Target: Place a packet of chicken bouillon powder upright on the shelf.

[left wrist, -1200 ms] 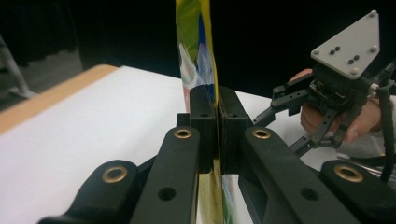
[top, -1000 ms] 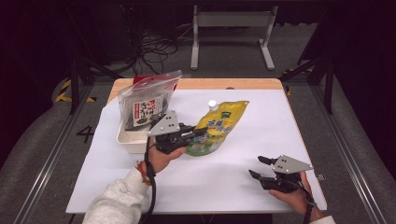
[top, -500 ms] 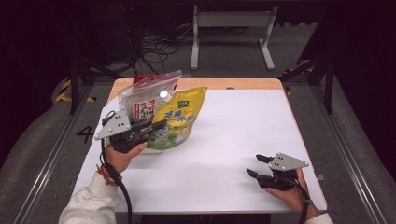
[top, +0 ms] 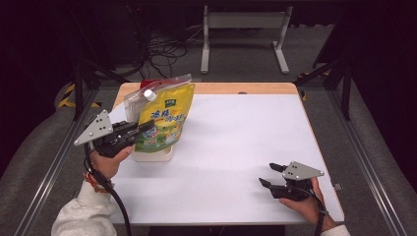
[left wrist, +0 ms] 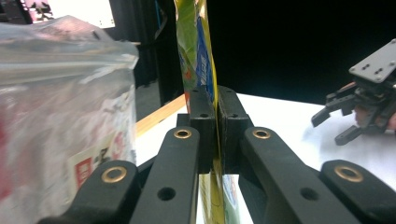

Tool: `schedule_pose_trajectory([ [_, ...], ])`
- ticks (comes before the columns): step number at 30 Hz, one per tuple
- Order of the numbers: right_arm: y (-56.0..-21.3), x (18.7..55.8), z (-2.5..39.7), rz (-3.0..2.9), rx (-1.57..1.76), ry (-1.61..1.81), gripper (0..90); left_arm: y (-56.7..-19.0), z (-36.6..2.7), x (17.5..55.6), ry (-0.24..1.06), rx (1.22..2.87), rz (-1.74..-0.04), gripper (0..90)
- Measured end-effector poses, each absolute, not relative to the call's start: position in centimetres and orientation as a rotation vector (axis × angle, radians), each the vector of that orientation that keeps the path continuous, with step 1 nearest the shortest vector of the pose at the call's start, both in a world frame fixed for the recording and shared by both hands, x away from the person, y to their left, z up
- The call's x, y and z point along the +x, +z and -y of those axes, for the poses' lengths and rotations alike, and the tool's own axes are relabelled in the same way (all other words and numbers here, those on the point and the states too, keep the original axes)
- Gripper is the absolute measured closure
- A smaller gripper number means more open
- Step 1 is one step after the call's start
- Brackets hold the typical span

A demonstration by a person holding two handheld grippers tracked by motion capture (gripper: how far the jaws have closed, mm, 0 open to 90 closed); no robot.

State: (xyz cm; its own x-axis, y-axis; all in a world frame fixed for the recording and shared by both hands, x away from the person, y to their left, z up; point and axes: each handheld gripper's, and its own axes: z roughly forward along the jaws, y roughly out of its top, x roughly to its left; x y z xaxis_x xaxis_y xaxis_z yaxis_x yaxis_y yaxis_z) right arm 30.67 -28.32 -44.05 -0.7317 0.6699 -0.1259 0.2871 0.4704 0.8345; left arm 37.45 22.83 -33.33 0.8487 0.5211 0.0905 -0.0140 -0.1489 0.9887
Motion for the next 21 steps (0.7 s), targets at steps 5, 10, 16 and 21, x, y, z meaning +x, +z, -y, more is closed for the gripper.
schedule_pose_trajectory([
  [5, -44.2, 30.7, 28.3, -2.286, 0.805, 1.174, 34.7, -33.7, -23.6, 37.8, 0.491, 1.678, -0.407, 87.3],
  [10, -44.2, 30.6, 28.2, -2.29, 0.791, 1.174, 33.9, -34.0, -24.2, 38.2, 0.507, 1.702, -0.411, 87.2],
  [16, -44.0, 30.3, 28.3, -2.288, 0.787, 1.177, 33.3, -35.1, -24.2, 38.9, 0.485, 1.706, -0.43, 87.1],
  [21, -44.1, 30.3, 28.2, -2.299, 0.782, 1.175, 33.3, -36.1, -24.7, 39.9, 0.446, 1.69, -0.439, 87.1],
])
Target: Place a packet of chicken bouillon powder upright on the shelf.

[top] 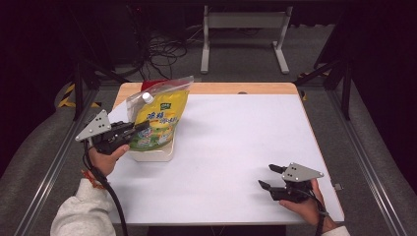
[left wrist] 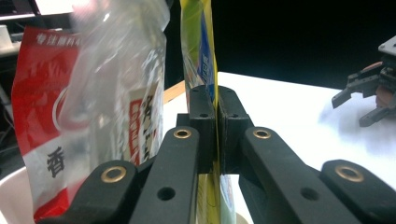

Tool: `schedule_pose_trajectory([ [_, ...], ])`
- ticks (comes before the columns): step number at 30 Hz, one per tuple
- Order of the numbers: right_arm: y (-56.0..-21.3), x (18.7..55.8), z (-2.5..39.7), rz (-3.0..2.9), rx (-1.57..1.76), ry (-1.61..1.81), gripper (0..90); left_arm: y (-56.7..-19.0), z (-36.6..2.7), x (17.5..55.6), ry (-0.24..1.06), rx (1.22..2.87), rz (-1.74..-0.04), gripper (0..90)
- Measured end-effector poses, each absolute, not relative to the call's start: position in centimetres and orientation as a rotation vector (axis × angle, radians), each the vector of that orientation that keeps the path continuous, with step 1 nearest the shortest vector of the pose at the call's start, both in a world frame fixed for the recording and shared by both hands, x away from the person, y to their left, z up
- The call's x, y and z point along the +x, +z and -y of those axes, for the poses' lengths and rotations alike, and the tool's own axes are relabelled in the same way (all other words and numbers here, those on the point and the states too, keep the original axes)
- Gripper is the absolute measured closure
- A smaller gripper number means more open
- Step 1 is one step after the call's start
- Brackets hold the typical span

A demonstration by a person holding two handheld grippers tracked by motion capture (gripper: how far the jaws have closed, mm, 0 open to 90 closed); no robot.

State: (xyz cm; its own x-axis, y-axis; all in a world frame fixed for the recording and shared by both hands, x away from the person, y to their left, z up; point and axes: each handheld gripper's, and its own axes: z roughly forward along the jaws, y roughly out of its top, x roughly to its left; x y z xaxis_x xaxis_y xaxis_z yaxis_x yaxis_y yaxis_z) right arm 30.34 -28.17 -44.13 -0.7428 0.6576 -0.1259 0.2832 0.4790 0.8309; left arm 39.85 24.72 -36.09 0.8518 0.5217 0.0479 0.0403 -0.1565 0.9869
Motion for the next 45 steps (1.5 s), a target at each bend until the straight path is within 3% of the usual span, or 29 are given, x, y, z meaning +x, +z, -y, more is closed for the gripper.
schedule_pose_trajectory([
  [12, -44.2, 30.4, 28.1, -2.299, 0.779, 1.162, 33.0, -38.8, -25.2, 41.4, 0.394, 1.738, -0.512, 87.2],
  [25, -44.2, 30.4, 27.9, -2.306, 0.774, 1.159, 33.2, -39.6, -26.2, 41.0, 0.434, 1.815, -0.566, 82.9],
  [45, -44.4, 30.6, 27.7, -2.32, 0.774, 1.151, 32.5, -41.6, -27.6, 40.2, 0.407, 1.883, -0.63, 84.1],
])
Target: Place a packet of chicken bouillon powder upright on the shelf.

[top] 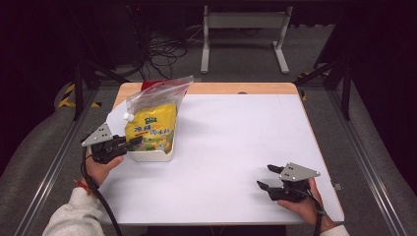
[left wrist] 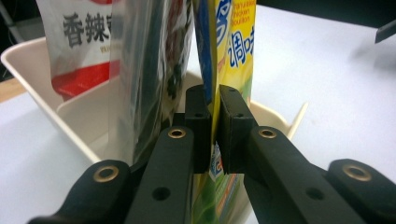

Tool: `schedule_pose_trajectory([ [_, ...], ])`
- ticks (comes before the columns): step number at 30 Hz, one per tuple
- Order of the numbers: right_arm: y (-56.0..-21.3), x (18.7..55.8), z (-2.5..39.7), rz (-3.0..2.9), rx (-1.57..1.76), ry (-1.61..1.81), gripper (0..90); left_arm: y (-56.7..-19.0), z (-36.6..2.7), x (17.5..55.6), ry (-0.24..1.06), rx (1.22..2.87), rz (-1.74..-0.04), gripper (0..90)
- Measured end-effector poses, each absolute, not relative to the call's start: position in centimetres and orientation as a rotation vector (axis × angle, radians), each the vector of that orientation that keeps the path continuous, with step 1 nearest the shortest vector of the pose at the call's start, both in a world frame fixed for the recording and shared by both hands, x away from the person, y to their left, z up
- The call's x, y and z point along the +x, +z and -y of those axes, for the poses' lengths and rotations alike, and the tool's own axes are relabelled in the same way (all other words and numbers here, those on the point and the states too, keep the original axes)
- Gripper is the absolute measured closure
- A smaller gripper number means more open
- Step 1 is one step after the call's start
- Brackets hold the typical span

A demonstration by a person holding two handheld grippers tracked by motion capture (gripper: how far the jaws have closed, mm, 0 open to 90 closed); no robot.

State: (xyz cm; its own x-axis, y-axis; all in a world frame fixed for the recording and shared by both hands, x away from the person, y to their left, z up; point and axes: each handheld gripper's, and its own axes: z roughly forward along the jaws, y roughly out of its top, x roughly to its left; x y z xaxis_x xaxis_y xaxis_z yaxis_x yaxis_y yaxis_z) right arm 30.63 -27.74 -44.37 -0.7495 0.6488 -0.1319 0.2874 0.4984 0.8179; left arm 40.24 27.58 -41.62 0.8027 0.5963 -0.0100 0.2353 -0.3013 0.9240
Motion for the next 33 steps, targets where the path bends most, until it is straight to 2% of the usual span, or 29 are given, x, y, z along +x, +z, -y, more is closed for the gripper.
schedule_pose_trajectory([
  [33, -44.2, 30.7, 27.8, -2.311, 0.775, 1.15, 31.5, -42.8, -27.5, 39.9, 0.442, 1.922, -0.693, 84.0],
])
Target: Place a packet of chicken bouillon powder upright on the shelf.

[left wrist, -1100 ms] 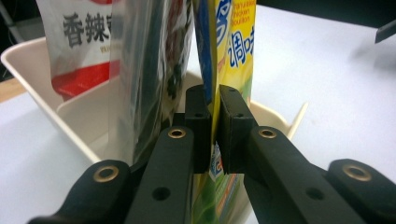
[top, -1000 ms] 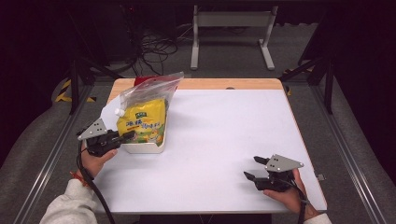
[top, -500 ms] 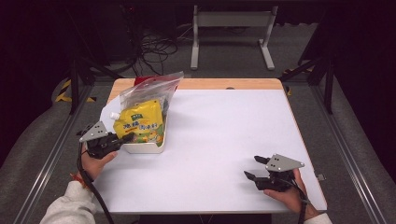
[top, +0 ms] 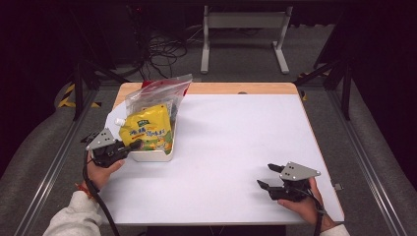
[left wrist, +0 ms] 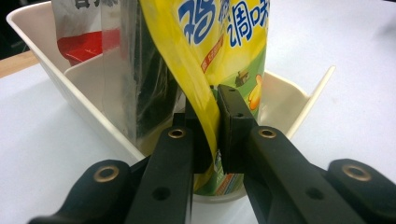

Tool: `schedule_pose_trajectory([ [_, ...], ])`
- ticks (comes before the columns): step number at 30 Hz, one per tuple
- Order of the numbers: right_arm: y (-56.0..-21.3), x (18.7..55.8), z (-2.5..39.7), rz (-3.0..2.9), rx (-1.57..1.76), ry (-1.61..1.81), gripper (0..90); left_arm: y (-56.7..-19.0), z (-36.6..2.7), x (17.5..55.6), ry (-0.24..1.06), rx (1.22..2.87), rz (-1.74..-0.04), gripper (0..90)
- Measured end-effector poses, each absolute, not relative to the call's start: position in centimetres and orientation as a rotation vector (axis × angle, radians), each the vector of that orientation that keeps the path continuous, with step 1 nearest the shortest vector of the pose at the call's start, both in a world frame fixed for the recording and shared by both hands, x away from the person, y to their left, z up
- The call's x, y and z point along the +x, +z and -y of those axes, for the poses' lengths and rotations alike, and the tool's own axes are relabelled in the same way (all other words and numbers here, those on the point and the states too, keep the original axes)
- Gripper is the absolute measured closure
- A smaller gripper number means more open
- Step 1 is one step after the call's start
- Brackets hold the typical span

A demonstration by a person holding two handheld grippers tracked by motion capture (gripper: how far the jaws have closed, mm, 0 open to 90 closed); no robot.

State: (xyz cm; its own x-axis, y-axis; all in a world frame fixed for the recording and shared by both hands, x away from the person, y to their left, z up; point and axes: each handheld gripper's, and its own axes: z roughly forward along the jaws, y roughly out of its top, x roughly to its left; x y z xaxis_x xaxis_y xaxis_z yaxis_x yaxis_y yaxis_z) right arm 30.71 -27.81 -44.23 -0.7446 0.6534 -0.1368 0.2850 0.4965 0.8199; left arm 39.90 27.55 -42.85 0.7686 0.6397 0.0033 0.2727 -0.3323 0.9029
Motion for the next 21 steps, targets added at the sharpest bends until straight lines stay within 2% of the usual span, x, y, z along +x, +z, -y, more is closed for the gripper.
schedule_pose_trajectory([
  [21, -44.09, 30.75, 28.0, -2.298, 0.783, 1.147, 31.5, -42.93, -27.43, 39.67, 0.446, 1.896, -0.734, 82.4],
])
